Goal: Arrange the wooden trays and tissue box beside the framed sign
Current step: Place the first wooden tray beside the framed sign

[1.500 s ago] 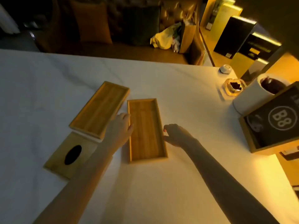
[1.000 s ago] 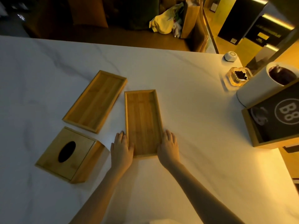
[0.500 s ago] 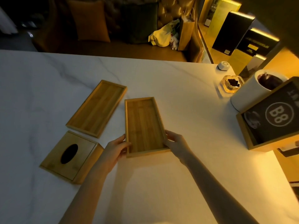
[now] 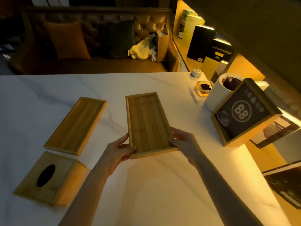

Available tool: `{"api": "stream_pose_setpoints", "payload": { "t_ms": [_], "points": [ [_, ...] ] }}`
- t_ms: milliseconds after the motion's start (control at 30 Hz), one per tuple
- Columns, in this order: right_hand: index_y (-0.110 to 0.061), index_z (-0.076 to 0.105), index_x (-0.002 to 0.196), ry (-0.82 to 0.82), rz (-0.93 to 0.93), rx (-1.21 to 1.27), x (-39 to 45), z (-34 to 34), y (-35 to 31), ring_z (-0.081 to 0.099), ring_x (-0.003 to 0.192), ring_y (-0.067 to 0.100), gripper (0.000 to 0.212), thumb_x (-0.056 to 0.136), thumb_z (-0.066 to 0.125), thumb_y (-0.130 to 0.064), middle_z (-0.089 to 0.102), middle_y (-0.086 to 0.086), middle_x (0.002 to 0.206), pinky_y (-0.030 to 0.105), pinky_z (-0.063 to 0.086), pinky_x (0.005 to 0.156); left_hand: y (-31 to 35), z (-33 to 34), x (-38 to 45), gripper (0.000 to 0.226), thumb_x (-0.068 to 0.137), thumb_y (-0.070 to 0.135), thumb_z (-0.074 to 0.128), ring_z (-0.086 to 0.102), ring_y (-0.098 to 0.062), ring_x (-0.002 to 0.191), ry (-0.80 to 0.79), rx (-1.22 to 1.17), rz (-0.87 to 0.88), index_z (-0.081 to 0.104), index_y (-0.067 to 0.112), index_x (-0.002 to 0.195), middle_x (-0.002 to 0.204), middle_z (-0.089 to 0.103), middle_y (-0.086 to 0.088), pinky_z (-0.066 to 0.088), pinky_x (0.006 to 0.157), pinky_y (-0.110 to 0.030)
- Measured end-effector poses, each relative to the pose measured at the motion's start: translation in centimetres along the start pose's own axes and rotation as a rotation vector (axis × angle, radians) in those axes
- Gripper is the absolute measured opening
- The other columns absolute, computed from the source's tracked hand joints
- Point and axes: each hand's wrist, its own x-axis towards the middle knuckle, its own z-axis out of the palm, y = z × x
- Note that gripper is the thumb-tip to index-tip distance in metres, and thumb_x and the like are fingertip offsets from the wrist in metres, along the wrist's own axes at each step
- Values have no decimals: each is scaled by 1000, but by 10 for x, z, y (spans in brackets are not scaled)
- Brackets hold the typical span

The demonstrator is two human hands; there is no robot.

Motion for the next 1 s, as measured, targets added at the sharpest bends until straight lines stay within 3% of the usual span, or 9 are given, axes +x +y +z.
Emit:
{"api": "stream_pose_setpoints", "payload": {
  "t_ms": [100,200,333,433,500,733,1000],
  "points": [
    [-14,49,128,48,-2,39,-1,-25,1,53,108,16,43,87,58,-7,57,-2,116,33,47,91,7,25,12,56,77,7,63,70,-23,89,-22,38,23,44,23,128,94,74,1,59,72,-31],
    [-19,48,128,91,7,38,2,-49,6,53,104,11,42,88,57,-9,57,-11,108,29,46,87,13,51,25,57,78,7,62,67,-25,94,-30,94,46,42,21,129,105,69,-6,55,82,-38],
    [-21,44,132,117,-42,-141,10,-78,19,59,94,6,41,92,47,-9,58,-12,111,30,48,89,18,85,47,58,80,9,61,63,-28,100,-26,220,55,38,22,132,113,64,-8,51,91,-46],
    [-24,43,132,188,-84,-268,17,-97,32,57,82,-8,43,92,46,-8,57,-18,104,9,46,73,17,111,67,59,81,7,59,62,-28,102,-41,266,33,36,21,133,115,62,-8,50,90,-44],
    [-24,44,131,243,-97,-328,22,-108,39,54,77,-13,43,92,47,-7,56,-20,101,3,43,63,15,126,80,59,81,6,59,60,-30,104,-52,281,8,35,19,134,118,61,-10,49,92,-45],
    [-14,48,129,306,7,-382,44,-138,67,56,108,18,38,92,47,-5,61,0,116,18,43,79,4,162,118,58,82,4,58,62,-27,100,-98,337,-59,35,17,133,111,62,-9,50,91,-41],
    [-8,43,131,361,102,-435,63,-148,89,57,111,27,39,92,46,-4,58,12,125,23,43,81,-4,177,145,63,79,0,60,62,-29,100,-62,314,-144,34,14,133,115,62,-19,49,93,-38]
  ]
}}
